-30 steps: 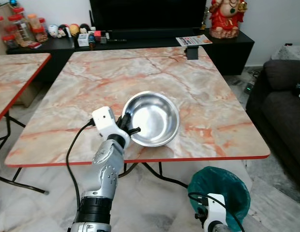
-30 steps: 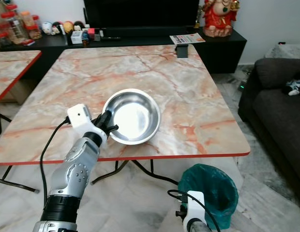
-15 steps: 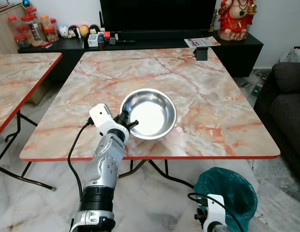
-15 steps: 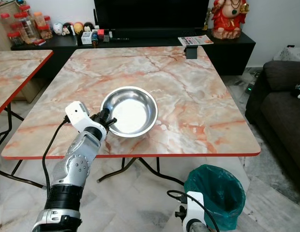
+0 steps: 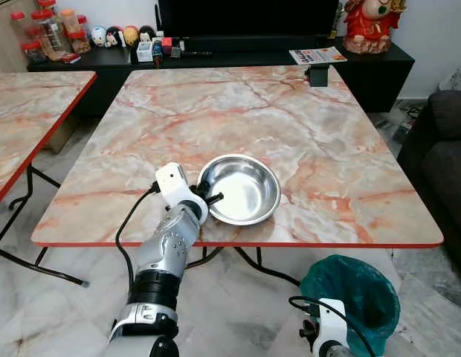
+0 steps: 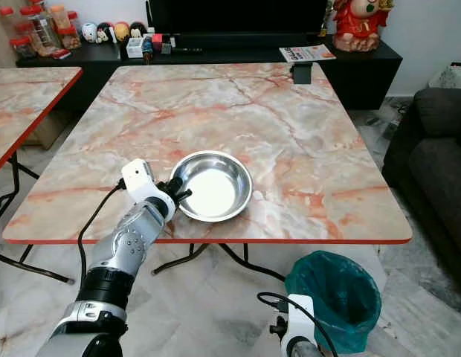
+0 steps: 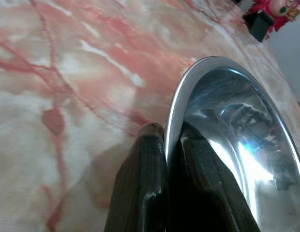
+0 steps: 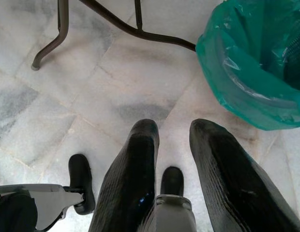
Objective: Setting the table
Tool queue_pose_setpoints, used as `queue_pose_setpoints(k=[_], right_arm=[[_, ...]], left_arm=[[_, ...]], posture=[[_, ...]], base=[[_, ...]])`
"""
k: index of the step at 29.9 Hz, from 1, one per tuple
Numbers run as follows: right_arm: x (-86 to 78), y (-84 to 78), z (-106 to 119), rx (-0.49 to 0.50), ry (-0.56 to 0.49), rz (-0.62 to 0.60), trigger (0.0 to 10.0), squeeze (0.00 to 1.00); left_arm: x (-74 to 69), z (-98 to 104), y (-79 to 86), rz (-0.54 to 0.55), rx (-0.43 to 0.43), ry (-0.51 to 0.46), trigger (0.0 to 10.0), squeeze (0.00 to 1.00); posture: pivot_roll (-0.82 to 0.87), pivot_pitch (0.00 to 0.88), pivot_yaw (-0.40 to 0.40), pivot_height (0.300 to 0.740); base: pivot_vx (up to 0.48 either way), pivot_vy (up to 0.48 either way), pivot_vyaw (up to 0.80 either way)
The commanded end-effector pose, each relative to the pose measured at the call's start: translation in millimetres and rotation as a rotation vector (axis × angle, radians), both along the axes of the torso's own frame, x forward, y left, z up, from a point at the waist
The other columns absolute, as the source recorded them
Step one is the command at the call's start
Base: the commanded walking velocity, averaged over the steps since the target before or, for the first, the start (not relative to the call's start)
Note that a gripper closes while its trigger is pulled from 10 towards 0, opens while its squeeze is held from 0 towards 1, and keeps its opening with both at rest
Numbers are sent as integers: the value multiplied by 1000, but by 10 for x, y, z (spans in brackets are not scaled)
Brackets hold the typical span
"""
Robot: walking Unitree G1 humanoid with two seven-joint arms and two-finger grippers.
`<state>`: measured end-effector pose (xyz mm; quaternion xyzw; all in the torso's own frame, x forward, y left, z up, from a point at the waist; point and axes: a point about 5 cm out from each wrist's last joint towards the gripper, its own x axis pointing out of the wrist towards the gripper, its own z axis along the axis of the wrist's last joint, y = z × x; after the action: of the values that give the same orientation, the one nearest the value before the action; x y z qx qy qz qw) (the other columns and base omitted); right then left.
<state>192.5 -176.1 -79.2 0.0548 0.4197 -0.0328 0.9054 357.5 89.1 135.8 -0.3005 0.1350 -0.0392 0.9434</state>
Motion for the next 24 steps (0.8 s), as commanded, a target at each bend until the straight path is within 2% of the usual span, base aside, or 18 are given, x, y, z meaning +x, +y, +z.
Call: queue_pose_setpoints(k=[1,2,4,10,16,20,23,24], right_arm=[[-4,1,-4,-1,5,-2,10000,0],[-5,3,-4,-1,6,-4,10000,0],[-7,4,-5,0,7,-5,10000,0],[-20,5,-12,3,9,-16,10000,0],[-26,10,-15,4,10,-15,10000,0],[-34,13,-20,6,11,-18,10000,0],[-35,14,-20,6,12,-18,10000,0],[-33,16,-19,6,12,-16,10000,0]], left_arm=[[37,109,-127,-28,-10,-29,10000,0],[71,106,-202,-39,-61,7,10000,0],[88,100,-251,-47,-89,30,10000,0],[139,140,-392,-78,-96,24,10000,0],[158,136,-416,-82,-72,16,10000,0],[181,177,-388,-68,-27,-28,10000,0],[183,163,-390,-72,-40,-21,10000,0],[191,145,-397,-76,-70,-6,10000,0]], posture=[[41,23,22,740],[38,24,25,740],[36,23,27,740],[26,17,34,740],[23,15,37,740],[24,15,38,740],[26,16,38,740],[26,16,38,740]], base=[[0,0,0],[0,0,0],[0,0,0],[0,0,0],[0,0,0],[0,0,0],[0,0,0],[0,0,0]])
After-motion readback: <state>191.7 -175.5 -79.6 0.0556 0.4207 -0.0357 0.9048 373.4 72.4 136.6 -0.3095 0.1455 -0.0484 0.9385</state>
